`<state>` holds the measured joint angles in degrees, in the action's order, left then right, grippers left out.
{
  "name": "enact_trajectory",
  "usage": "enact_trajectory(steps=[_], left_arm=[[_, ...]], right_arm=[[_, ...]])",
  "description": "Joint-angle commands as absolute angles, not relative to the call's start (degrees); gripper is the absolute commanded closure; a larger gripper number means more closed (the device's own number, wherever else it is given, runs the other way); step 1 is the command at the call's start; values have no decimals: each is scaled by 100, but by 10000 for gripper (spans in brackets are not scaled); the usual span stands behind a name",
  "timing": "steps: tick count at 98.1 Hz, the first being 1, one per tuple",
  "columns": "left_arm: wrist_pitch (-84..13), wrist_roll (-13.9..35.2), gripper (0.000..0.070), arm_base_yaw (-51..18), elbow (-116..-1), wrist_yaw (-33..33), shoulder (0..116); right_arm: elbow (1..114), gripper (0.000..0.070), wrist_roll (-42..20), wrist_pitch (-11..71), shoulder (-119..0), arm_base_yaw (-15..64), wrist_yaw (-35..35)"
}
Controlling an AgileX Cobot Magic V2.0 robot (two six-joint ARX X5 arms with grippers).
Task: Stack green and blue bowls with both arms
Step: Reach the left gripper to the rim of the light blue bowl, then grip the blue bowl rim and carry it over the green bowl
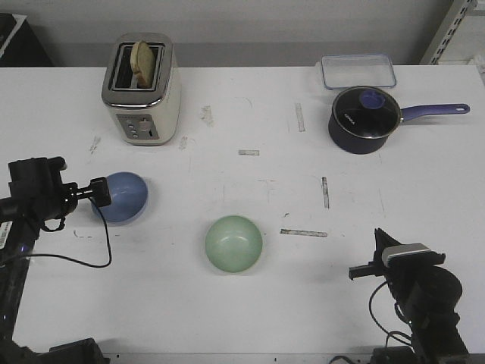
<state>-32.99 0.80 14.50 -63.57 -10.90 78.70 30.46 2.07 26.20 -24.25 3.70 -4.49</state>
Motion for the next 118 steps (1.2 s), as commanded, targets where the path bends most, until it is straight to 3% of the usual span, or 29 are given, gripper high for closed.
enact_trajectory(steps=[1, 21, 40, 59, 65, 72, 118], left_arm=[[-3293, 113, 0, 1479, -6460, -1120, 8149], [-3225, 152, 0, 1470, -6460, -1125, 8853], [-3205, 554, 0, 1472, -6460, -1122, 9129], [-3159, 558, 513, 1463, -6460, -1122, 9120], [-3146, 556, 623, 1463, -6460, -1122, 9120], [-3124, 556, 699, 1466, -6466, -1125, 9120], [-3575, 698, 700, 1269, -7905, -1214, 8678]], right_arm=[[3039, 700, 130, 2558, -2445, 379, -449], [3039, 700, 130, 2558, -2447, 379, -449], [3039, 700, 130, 2558, -2447, 379, -449], [3039, 700, 128, 2574, -2447, 379, -449], [3039, 700, 128, 2578, -2447, 379, -449], [3039, 700, 128, 2578, -2447, 379, -449], [3039, 700, 128, 2582, -2447, 379, -449]])
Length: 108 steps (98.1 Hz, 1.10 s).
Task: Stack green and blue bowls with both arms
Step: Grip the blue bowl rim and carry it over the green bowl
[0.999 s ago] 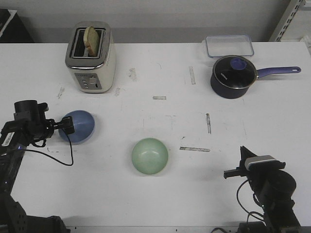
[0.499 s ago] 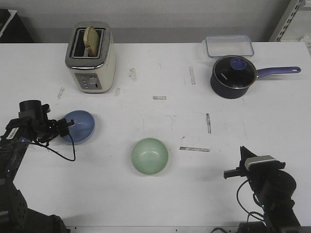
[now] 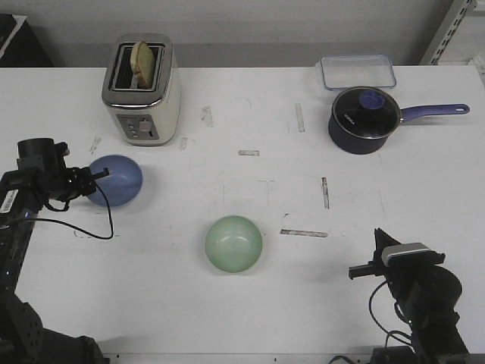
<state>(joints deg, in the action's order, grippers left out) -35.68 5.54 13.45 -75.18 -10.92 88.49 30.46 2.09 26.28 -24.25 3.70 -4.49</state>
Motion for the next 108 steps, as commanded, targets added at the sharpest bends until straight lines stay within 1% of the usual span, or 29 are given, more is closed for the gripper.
enact_trajectory(steps=[1, 10, 17, 37, 51, 64, 73, 89, 98, 108], left_arm=[[-3590, 729, 700, 1251, -7957, -1240, 8652], [-3632, 934, 700, 1011, -8374, -1553, 8412], [-3627, 1002, 700, 725, -8597, -1623, 8208], [-3747, 1083, 700, -534, -8757, -1662, 7745], [-4351, 1041, 700, -1579, -8757, -1660, 7710], [-4934, 854, 700, -2462, -8757, -1656, 7854], [-5207, 679, 700, -2941, -8757, -1632, 8025], [-5411, 502, 700, -3430, -8755, -1627, 8486], [-5376, 340, 700, -3514, -8755, -1540, 8759], [-5347, 342, 700, -3527, -8755, -1385, 9059]], right_arm=[[3039, 700, 128, 2582, -2447, 379, -449], [3039, 700, 128, 2582, -2447, 379, -449], [3039, 700, 128, 2582, -2447, 379, -449], [3039, 700, 128, 2582, -2447, 379, -449], [3039, 700, 126, 2587, -2447, 379, -451], [3039, 700, 126, 2598, -2447, 379, -451], [3039, 700, 126, 2600, -2447, 379, -451], [3039, 700, 126, 2609, -2447, 379, -451], [3039, 700, 126, 2615, -2447, 379, -451], [3039, 700, 126, 2617, -2445, 379, -451]])
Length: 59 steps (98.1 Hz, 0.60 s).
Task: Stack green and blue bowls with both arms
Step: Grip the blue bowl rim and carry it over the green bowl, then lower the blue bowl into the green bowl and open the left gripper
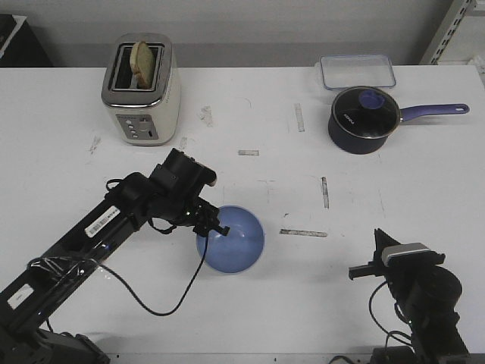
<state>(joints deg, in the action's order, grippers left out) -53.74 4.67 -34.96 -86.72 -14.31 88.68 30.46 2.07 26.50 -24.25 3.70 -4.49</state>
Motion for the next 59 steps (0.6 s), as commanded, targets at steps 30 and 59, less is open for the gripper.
enact_trajectory(steps=[30, 59], left_arm=[[-5352, 333, 700, -3529, -8755, -1374, 9555], [-5398, 331, 574, -3527, -8755, -1376, 9566]], right_arm=[[3039, 700, 126, 2620, -2445, 379, -451], [3039, 700, 126, 2620, -2445, 379, -454]])
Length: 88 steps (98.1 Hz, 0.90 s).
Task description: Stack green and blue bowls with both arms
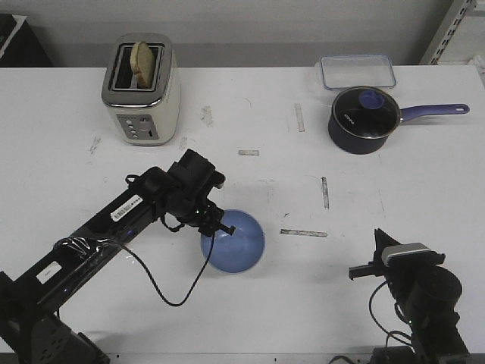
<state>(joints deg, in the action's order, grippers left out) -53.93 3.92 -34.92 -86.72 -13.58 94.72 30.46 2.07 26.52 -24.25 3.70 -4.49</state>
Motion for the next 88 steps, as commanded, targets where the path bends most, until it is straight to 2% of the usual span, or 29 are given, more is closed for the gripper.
enact_trajectory(steps=[1, 18, 25, 52, 59, 76, 88], left_arm=[[-5395, 329, 555, -3527, -8755, -1376, 9566], [-5391, 349, 166, -3529, -8757, -1376, 9566], [-5395, 360, 76, -3527, -8757, -1376, 9564], [-5393, 231, 69, -3520, -8781, -1275, 9303], [-5358, 121, 69, -3492, -8781, -961, 9096], [-5153, -27, 78, -3273, -8779, 268, 8344], [-4805, -113, 95, -2908, -8731, 478, 7638]], right_arm=[[3039, 700, 126, 2620, -2445, 379, -454], [3039, 700, 126, 2620, -2445, 379, -454], [3039, 700, 126, 2622, -2445, 379, -456], [3039, 700, 126, 2620, -2445, 379, -462], [3039, 700, 126, 2620, -2445, 379, -462], [3039, 700, 126, 2622, -2445, 379, -464], [3039, 700, 126, 2620, -2445, 379, -464]])
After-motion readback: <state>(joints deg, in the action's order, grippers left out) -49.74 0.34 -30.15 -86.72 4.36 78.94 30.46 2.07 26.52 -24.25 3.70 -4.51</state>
